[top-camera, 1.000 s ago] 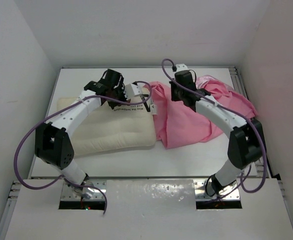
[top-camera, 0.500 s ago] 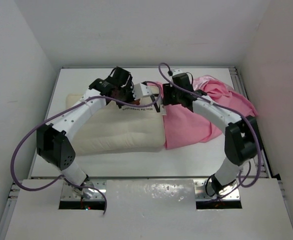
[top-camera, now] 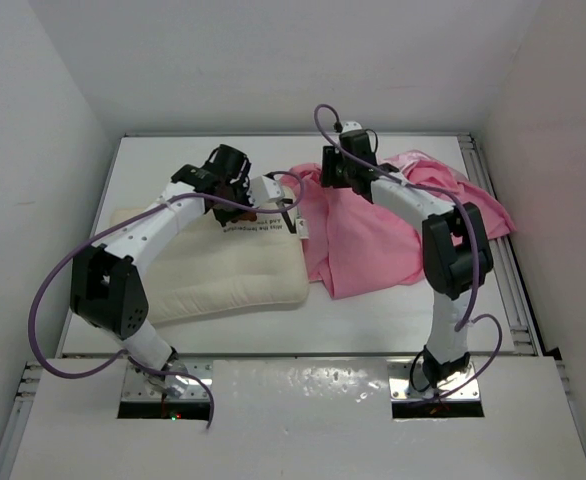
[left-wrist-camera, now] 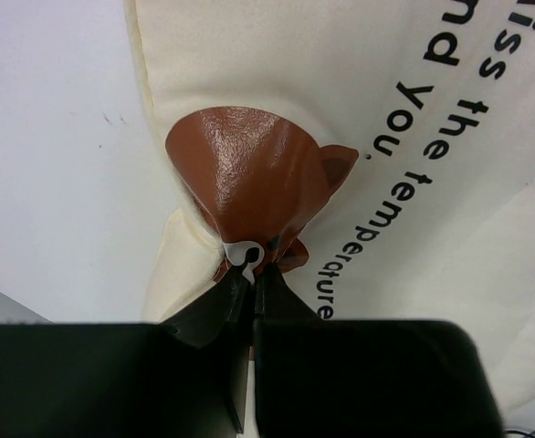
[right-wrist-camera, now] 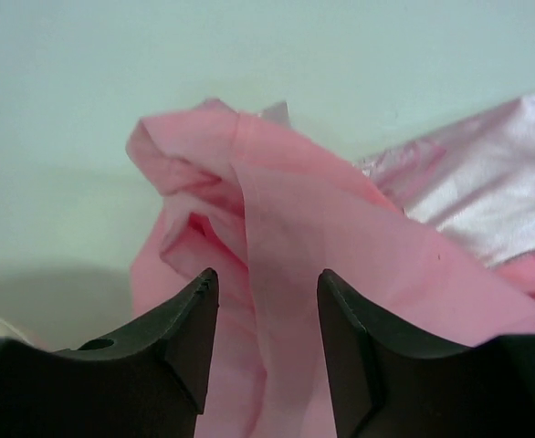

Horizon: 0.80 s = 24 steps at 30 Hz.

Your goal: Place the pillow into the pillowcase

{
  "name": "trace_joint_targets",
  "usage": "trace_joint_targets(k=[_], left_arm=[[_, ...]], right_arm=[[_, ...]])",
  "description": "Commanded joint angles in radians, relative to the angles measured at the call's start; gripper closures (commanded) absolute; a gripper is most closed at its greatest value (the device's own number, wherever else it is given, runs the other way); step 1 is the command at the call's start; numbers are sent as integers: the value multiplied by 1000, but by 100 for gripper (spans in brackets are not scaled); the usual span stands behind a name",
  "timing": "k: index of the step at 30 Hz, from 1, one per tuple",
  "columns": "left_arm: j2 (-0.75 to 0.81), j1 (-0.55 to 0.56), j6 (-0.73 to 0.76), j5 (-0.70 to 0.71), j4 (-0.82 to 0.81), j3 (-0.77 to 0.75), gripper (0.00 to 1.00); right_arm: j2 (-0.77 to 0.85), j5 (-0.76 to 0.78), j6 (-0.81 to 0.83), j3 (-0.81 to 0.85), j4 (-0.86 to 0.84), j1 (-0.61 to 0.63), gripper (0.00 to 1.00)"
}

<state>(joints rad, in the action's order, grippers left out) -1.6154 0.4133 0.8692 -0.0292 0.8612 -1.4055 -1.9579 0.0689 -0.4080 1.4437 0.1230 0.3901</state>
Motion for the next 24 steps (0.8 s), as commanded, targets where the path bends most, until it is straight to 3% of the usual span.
trace_joint_targets(k=[1,8,16,18,19,21,24], left_arm=[[58,-7,-27,-14,-34,-18,100],[54,-10,-18,-9,-48,-13,100],[48,-11,-27,-26,-63,-13,100],[48,-11,-27,-28,-65,-16,100],[48,-11,-29,-28,-65,-18,100],[46,-11,-30,-26,-64,-21,100],[49,-13,-30,-31,-62,-21,100]], right_arm=[[-24,11,-5,76,-75,1,52],[-124,42,14,179,-2,-7,52],[-104,60,28,106,-11,-11,61],[-114,77,29,103,-5,-11,70],[-114,83,31,104,0,-14,82],[-102,107,32,104,15,-14,98],[-64,121,49,84,4,-14,100]])
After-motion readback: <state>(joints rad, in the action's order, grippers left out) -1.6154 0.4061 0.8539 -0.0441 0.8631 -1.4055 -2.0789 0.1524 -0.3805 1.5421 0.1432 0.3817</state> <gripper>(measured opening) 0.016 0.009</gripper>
